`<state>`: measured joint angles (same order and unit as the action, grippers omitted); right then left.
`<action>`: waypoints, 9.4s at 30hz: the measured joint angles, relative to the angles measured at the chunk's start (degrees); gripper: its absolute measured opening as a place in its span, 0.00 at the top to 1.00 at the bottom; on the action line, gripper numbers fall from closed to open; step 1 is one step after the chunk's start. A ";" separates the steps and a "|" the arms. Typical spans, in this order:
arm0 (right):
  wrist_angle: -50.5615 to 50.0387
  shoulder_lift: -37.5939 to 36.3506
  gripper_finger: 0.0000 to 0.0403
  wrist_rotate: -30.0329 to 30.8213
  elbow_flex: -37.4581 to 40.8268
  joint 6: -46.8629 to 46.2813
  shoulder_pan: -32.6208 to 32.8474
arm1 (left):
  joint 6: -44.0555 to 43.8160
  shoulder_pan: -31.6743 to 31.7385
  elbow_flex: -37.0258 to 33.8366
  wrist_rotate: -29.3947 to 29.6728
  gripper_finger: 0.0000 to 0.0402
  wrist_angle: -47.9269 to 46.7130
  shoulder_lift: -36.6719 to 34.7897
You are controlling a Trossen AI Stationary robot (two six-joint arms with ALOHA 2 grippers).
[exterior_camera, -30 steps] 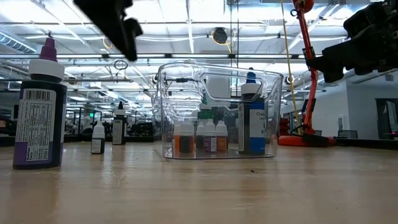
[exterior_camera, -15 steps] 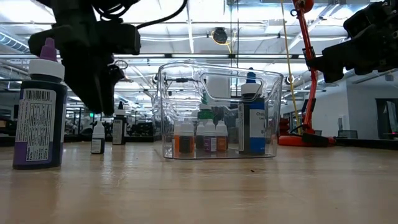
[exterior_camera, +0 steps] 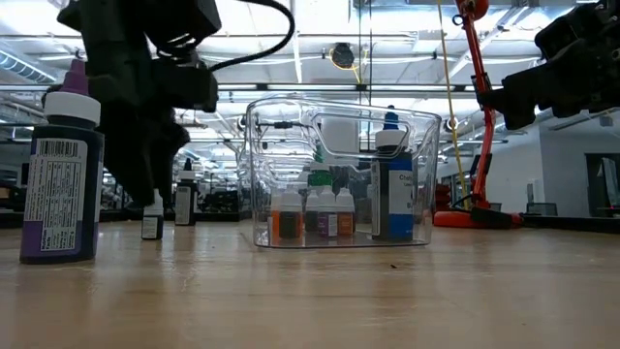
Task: Pick & Place food coloring
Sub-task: Put the small black food coloring bottle into the transparent bin, then put the small yellow food coloring bottle into the transparent bin
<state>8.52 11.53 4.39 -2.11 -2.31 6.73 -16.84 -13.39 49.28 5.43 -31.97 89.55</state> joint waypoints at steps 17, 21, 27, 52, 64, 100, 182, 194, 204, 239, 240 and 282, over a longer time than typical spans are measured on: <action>0.00 0.28 0.52 0.01 0.00 0.00 0.01 | 0.57 0.20 0.06 -1.40 0.47 -0.11 1.48; 0.00 0.28 0.52 0.01 0.01 0.00 -0.01 | 0.57 0.20 0.04 -1.35 0.47 -0.18 1.48; 0.02 0.28 0.52 0.01 0.00 0.00 -0.01 | 0.34 0.20 0.05 -1.40 0.47 -0.50 1.46; 0.02 0.28 0.52 0.01 0.00 0.00 0.00 | -1.33 0.37 0.06 -0.94 0.62 -0.41 1.46; 0.02 0.28 0.52 0.01 0.00 0.00 0.01 | -1.11 0.37 0.06 -0.96 0.67 -0.46 1.46; 0.17 0.37 0.52 -0.01 0.02 0.00 0.01 | 27.02 18.31 43.69 2.64 0.85 -27.59 17.99; 0.19 0.39 0.52 0.01 0.00 0.00 0.01 | -29.43 -18.16 13.60 0.39 0.39 -35.15 3.27; 0.19 0.39 0.52 0.01 0.01 0.00 0.01 | -29.67 -22.39 8.13 -2.25 0.37 -27.56 3.29; 0.19 0.39 0.52 0.01 0.02 0.00 0.01 | -25.95 -21.65 8.16 -9.33 0.42 -23.89 2.41; 0.19 0.38 0.52 0.00 0.01 0.00 0.01 | -1.66 -31.06 -0.48 -4.04 0.67 -6.84 2.66; 0.19 0.39 0.52 -0.01 0.02 0.00 0.01 | -1.64 -31.06 -0.94 -4.04 0.67 -6.54 2.66; 0.19 0.37 0.52 0.01 0.01 0.00 0.00 | -0.43 -30.59 17.48 21.65 0.88 -28.75 -10.21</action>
<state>8.71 11.90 4.40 -2.10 -2.31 6.73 -17.27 -43.97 66.76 27.08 -60.72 79.33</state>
